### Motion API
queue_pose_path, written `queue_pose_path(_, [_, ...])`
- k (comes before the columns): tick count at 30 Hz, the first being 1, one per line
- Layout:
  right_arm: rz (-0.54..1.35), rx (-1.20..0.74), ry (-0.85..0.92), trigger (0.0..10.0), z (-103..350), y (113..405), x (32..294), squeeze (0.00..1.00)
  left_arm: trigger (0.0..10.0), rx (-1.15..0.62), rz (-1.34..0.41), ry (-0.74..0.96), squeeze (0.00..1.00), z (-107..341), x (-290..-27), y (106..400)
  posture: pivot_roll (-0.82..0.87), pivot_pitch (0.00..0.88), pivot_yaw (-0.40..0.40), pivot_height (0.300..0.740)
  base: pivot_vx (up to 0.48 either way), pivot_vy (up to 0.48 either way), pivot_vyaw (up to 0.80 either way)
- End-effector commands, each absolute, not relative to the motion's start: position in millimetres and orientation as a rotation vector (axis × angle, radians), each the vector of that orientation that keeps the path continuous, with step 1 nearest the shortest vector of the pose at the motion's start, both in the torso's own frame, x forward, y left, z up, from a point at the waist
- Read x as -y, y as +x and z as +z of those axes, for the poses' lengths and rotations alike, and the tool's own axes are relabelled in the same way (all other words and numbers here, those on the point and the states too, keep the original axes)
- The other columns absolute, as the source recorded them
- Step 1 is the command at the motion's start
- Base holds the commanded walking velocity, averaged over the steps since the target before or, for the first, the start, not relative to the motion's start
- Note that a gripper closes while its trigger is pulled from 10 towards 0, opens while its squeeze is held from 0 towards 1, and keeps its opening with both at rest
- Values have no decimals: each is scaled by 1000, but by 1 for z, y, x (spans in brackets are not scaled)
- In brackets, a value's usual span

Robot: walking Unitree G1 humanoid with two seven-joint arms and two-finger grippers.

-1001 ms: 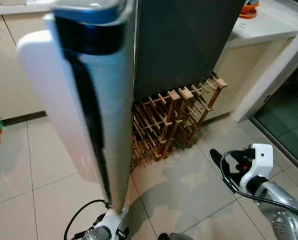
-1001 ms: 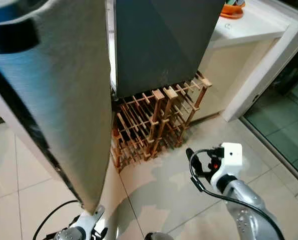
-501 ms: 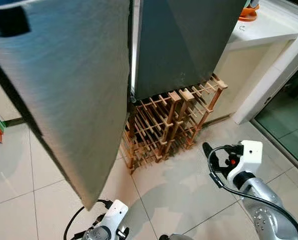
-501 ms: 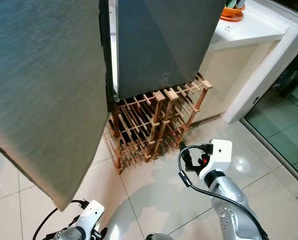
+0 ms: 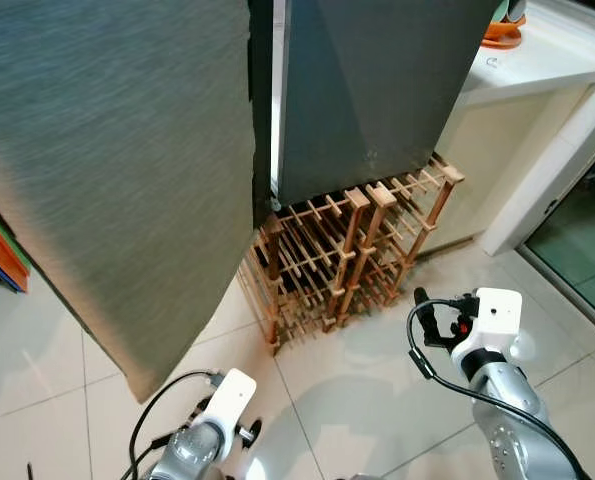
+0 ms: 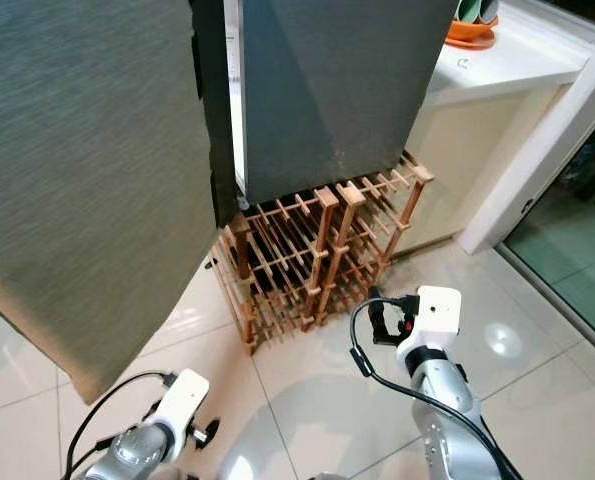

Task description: Restocking fridge

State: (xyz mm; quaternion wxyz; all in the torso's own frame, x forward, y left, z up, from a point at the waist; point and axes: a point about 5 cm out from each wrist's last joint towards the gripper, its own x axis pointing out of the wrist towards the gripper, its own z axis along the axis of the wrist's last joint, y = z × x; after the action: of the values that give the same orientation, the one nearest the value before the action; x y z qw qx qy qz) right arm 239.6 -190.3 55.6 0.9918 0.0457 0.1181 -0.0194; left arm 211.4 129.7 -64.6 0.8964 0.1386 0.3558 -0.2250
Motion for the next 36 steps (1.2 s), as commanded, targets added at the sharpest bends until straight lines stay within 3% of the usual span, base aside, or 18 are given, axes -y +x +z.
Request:
queue_pose_path(1, [-63,-203,55,10000,61,239,191,0,10000,-682,-487,252,0,-56,-119,223,-54,0,-16,740,0,0,0])
queue_pose_path(8, [-69,-192,48,10000,63,240,181,0,10000,-583,-509,293,0,-43,-112,238,-66,0,0,740,0,0,0])
queue_pose_path(14, [36,-140,49,10000,78,236,170,0,10000,-335,-379,246,0,-1,-138,272,-58,0,5,740,0,0,0])
queue_pose_path(26, [21,-100,62,10000,90,245,170,0,10000,-45,-468,281,0,65,-122,270,-15,0,-17,740,0,0,0])
queue_pose_path(32, [70,-98,99,10000,94,247,159,0,10000,85,-198,283,0,116,-158,275,16,4,-31,740,0,0,0])
queue_pose_path(36, [175,-70,111,10000,100,247,146,0,10000,97,-144,314,0,131,-178,281,31,8,-39,740,0,0,0])
